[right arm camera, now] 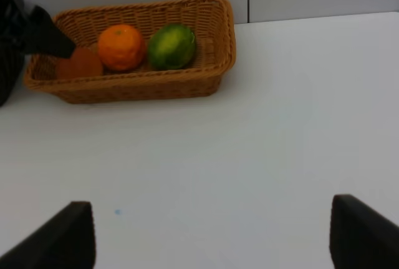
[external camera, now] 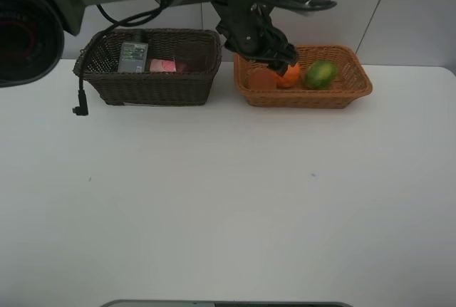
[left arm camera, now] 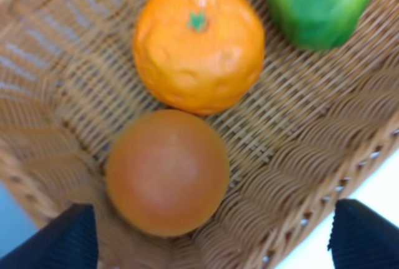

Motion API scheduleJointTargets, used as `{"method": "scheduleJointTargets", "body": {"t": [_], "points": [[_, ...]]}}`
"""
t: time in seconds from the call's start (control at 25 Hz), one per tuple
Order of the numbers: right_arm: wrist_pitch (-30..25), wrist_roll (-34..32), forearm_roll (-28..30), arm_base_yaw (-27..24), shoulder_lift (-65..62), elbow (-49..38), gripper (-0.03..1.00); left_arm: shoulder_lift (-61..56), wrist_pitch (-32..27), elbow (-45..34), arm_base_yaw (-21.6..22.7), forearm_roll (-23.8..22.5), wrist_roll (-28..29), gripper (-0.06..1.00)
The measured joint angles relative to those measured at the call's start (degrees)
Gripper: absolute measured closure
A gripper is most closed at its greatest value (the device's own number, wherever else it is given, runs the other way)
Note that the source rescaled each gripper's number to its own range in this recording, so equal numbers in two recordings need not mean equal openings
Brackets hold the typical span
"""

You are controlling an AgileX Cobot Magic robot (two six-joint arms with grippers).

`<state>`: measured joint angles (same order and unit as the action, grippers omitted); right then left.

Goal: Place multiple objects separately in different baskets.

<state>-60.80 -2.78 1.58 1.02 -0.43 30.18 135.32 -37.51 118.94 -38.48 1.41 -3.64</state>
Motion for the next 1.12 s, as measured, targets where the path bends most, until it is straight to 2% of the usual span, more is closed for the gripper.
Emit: {"method": "scheduleJointTargets", "body": {"t": [0.2,0.32,0.44,0.64,0.8,0.96,1.12], "points": [[0.0,0.0,0.0,0.0,0.0,0.0,0.22,-7.9,-6.5,-0.5,3.2,-1.4,5.7,-0.01],[0.0,0.0,0.0,0.0,0.0,0.0,0.22,-14.4,-8.7,-5.5,6.1,-3.5,9.2,-0.01],[0.0,0.0,0.0,0.0,0.0,0.0,0.22,-22.8,-8.1,-15.8,10.2,-4.2,10.7,-0.01],[0.0,0.0,0.1,0.0,0.0,0.0,0.22,-40.1,-2.9,-36.0,19.4,-4.7,11.6,-0.01],[0.0,0.0,0.1,0.0,0.0,0.0,0.22,-53.8,-2.1,-50.5,26.2,-5.4,11.4,-0.01],[0.0,0.0,0.1,0.0,0.0,0.0,0.22,-66.4,-2.2,-60.6,29.7,-5.7,9.0,-0.01],[0.0,0.0,0.1,0.0,0.0,0.0,0.22,-76.9,-4.0,-65.8,30.0,-5.6,7.8,-0.01]]}}
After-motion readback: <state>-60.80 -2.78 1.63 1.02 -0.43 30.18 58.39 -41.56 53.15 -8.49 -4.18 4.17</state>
